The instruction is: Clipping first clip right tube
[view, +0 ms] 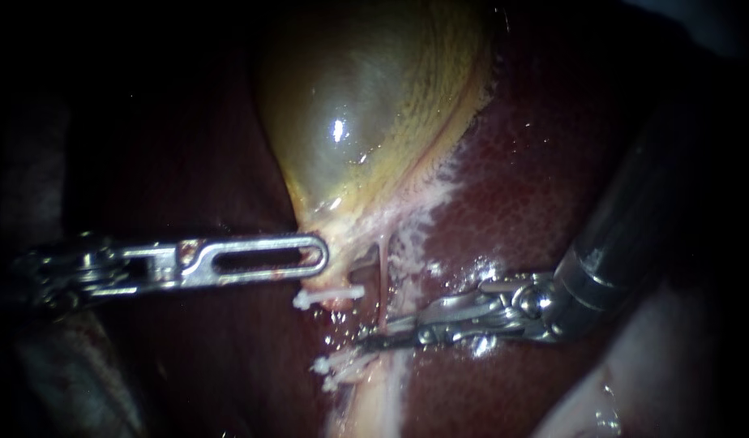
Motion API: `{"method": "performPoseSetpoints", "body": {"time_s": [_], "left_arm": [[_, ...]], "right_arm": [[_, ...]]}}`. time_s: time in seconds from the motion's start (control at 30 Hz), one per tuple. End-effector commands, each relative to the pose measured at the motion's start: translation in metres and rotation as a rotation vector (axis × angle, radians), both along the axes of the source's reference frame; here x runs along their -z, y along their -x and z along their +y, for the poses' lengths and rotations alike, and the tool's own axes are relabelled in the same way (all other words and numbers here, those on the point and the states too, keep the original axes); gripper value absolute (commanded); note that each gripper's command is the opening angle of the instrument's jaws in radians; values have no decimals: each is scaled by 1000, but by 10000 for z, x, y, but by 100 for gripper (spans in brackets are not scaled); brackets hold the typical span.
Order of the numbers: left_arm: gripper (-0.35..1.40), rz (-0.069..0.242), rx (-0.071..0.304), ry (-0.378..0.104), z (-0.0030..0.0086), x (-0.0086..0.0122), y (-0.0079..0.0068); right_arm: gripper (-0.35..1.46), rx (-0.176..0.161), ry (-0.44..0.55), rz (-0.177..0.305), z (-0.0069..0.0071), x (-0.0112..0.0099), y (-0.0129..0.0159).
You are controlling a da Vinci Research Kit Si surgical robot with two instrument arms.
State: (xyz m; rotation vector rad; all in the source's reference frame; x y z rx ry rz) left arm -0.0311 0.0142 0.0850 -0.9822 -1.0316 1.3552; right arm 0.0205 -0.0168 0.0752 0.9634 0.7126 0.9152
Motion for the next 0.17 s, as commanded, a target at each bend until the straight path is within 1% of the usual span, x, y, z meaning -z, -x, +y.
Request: {"method": "performPoseSetpoints", "body": {"time_s": [0.03, 0.17], "left_arm": [[-35, 0, 0, 0, 0, 0, 1], [-35, 0, 0, 0, 0, 0, 1]], "right_arm": [[-35, 0, 0, 0, 0, 0, 0], [-35, 0, 0, 0, 0, 0, -1]]}}
